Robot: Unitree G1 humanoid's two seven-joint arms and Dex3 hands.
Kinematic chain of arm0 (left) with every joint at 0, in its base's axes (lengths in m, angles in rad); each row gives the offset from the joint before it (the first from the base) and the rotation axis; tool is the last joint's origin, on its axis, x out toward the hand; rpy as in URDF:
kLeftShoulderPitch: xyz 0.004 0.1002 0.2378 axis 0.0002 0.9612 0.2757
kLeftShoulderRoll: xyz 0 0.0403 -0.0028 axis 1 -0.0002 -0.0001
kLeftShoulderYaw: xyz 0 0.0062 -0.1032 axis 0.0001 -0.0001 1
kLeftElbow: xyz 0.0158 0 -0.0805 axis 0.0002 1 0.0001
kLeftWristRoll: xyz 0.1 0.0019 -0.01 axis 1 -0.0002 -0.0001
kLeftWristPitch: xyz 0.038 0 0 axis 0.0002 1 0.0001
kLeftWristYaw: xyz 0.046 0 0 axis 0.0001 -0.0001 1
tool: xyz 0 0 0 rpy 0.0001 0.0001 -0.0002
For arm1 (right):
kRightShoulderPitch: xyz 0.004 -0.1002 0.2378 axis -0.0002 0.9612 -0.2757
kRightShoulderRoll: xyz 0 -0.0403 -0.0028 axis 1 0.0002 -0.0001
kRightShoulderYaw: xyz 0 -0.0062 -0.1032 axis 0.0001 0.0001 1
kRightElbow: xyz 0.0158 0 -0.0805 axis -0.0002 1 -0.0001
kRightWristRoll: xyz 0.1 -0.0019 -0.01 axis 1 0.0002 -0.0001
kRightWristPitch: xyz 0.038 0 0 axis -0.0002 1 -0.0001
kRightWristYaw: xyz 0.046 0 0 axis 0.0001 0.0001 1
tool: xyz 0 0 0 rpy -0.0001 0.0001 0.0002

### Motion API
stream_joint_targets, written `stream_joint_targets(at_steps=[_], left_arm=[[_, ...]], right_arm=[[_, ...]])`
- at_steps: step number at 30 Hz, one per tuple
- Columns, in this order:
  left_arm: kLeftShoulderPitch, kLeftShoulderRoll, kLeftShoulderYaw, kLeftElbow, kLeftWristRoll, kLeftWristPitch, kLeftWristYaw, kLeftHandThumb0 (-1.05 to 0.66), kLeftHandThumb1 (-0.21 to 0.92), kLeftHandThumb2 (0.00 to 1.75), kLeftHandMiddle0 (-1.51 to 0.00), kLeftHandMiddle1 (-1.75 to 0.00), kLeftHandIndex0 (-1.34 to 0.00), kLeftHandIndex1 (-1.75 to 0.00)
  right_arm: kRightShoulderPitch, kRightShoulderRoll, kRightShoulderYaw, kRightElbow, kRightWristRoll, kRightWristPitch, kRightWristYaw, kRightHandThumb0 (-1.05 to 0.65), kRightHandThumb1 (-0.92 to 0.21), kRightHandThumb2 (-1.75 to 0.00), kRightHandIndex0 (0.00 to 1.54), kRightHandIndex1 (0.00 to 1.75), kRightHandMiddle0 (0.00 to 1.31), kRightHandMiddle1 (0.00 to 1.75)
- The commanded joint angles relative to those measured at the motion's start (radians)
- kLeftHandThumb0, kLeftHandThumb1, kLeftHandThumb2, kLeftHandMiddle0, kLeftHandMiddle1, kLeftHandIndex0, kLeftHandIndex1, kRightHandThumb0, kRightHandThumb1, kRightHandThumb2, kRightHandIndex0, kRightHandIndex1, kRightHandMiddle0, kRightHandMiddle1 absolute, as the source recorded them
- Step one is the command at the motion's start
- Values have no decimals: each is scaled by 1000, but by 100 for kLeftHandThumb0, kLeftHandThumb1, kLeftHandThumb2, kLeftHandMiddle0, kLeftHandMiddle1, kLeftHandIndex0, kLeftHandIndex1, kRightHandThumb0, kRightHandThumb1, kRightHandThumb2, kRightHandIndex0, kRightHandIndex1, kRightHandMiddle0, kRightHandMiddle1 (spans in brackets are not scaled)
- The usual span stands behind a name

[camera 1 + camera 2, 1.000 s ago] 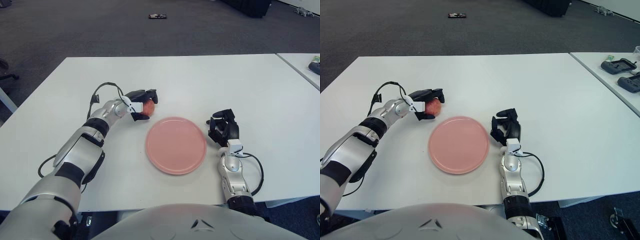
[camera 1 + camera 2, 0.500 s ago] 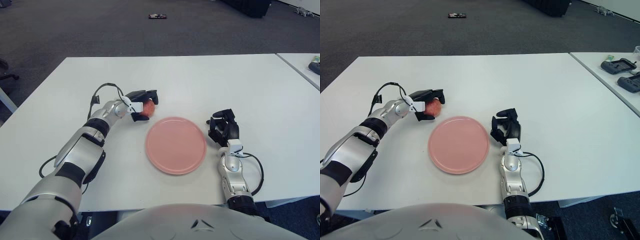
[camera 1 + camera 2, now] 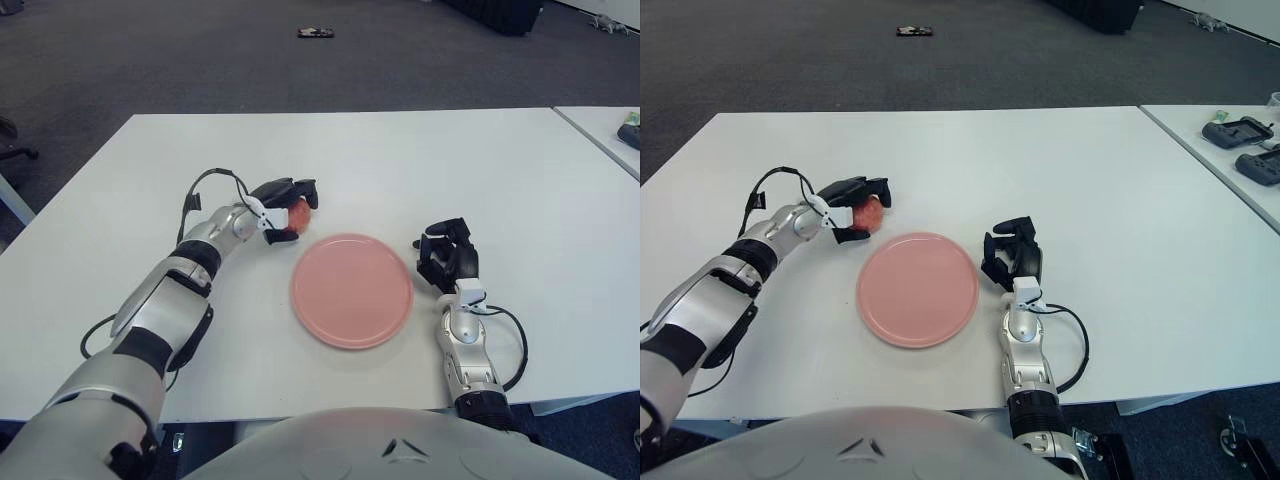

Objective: Put the apple into the plate.

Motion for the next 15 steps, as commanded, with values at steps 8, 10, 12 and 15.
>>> stream_joint_targets(at_steps=[8,10,12,15], left_arm=[[38,-1,-1,3,14,6,45,0,7,155,-85,-160,-56,-175],[39,0,0,3,13,4,47,0,7,156,-86,-160,-56,-175],[40,-1,6,2,5,2,38,0,7,156,-86,-160,-56,-175],[43,-1,17,1,-9,-1,24,0,7,157,-86,-161,-56,-175]], right_arm=[[5,-4,-11,20,4,4,-7,-37,-74,-77,57,127,30,175],[5,-4,-11,20,4,3,-8,-37,-74,-78,57,128,30,175],[4,-4,-11,23,6,0,-6,-37,-74,-79,57,128,30,175],[3,-5,-11,25,8,-2,-3,-37,-73,-79,57,128,30,175]])
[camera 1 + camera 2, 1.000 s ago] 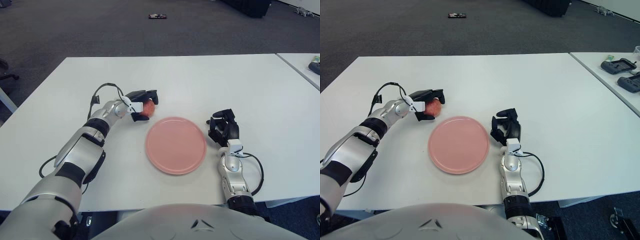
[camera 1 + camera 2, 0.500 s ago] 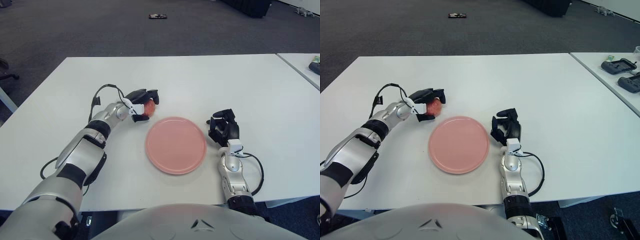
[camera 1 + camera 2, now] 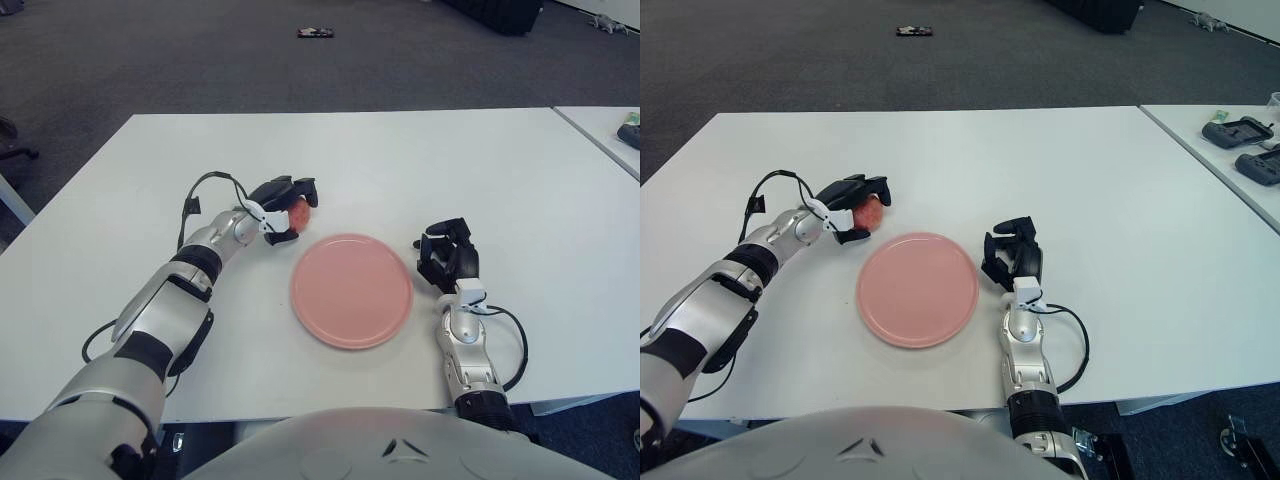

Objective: Put the apple into the plate.

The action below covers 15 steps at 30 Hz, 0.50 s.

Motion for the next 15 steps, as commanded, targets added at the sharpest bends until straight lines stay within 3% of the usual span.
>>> stream_joint_targets(at_steps=[1,15], left_arm=[[25,0,14,10,-19,6,-32,0,6,157,-86,-162,-56,-175],[56,27,90,-141,-123,-5,-174,0,5,159,-87,-163,-58,-175]], right_arm=[[4,-6,-10,24,8,0,-1,-37,-73,-79,57,128,31,175],[-2,-10,-13,39,7,-3,-1,-37,-72,-80,56,127,31,175]])
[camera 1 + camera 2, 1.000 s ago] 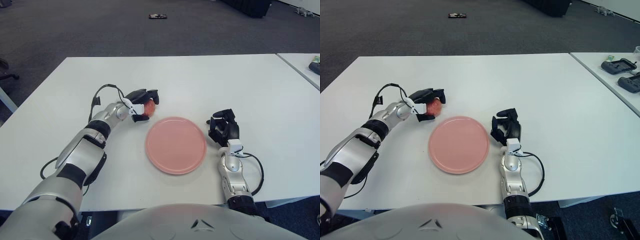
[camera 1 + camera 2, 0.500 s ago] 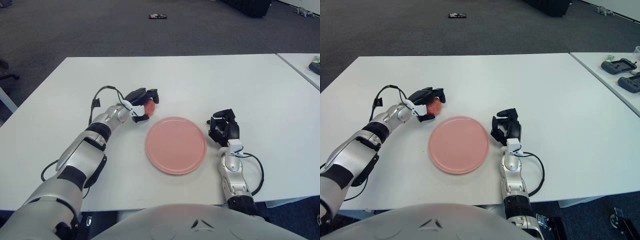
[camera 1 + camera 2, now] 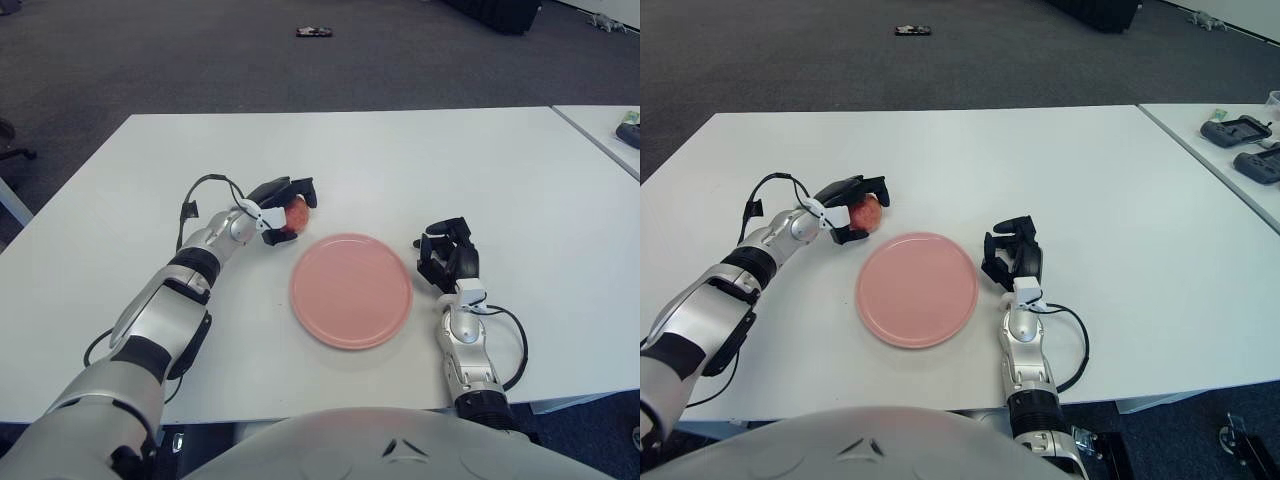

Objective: Put the apple into the plate.

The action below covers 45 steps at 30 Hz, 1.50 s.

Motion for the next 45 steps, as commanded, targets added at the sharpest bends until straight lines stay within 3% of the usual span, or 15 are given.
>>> stream_joint_targets(at_steps=[1,28,38,45], left_arm=[[13,19,27,-68,-34,5,-51,0,4,159,-87,-163,-58,-175],[101,60,142,-437,-187,14,-252,0,-2,166,-90,-164,-63,-175],[182,82,147,-726,-235,100,-374,0,-3,167,-92,-162,-64,-175],[226,69,124,-795,-274,52,-428,0,-4,168,-92,-162,-65,-175]], right_arm=[[2,-8,-11,30,7,11,-2,-37,-72,-81,56,127,31,175],[-15,-9,-11,52,5,-1,-4,-37,-72,-81,57,126,31,175],[-11,-3,-12,42,11,7,-3,-37,-73,-79,57,126,31,175],[-8,2,-12,37,10,2,-6,-37,-73,-79,56,125,30,175]])
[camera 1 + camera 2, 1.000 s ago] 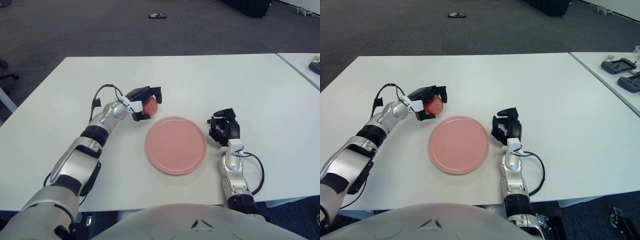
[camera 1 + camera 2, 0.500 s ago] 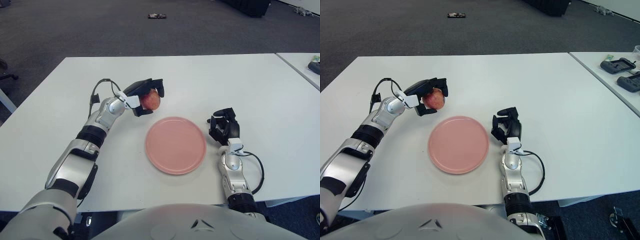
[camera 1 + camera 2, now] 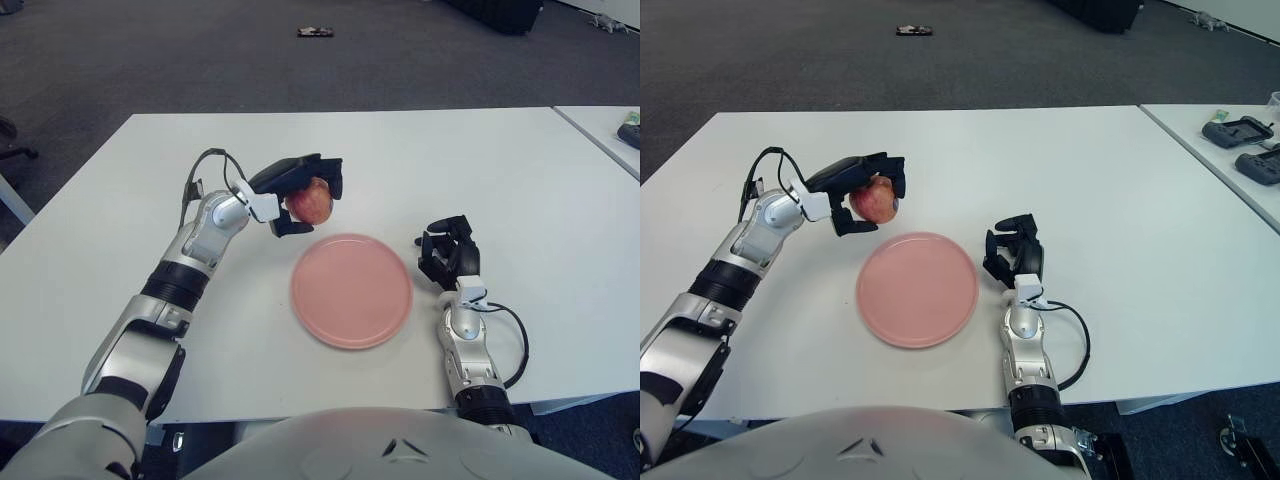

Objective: Put the apple into the plate.

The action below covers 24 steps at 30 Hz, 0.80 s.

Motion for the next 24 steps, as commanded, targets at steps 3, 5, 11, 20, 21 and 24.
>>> stream_joint_targets(at_steps=[3,5,11,20,21,24], left_arm=[[26,-4,-19,-36,-44,-64,-48,0,-3,167,-92,-162,-65,-175],[30,-7,-27,-45,-66,-85,-73,0,-3,167,-92,-161,-65,-175],[46,-4,-48,-82,-137,-97,-160,0,-3,167,-92,-162,-65,-175],[57,19,-85,-138,-128,-139,-240,0,-4,169,-91,-164,-65,-175],[60,20,-88,-139,-120,-149,-241,0,-4,169,-91,-164,-65,-175],[67,28,-107,-139,-91,-176,-251,0,-1,165,-90,-162,-64,-175]], right_arm=[[15,4,-4,9,6,12,-5,-37,-74,-79,57,125,30,175],[15,4,-4,9,3,12,-8,-37,-74,-78,56,125,30,175],[16,3,-3,6,-1,17,-12,-37,-74,-78,56,125,30,175],[18,2,0,3,-2,21,-12,-37,-75,-77,56,126,30,175],[19,3,0,3,-3,21,-12,-37,-75,-77,56,126,30,175],[20,3,0,1,-1,22,-12,-37,-75,-77,56,125,30,175]])
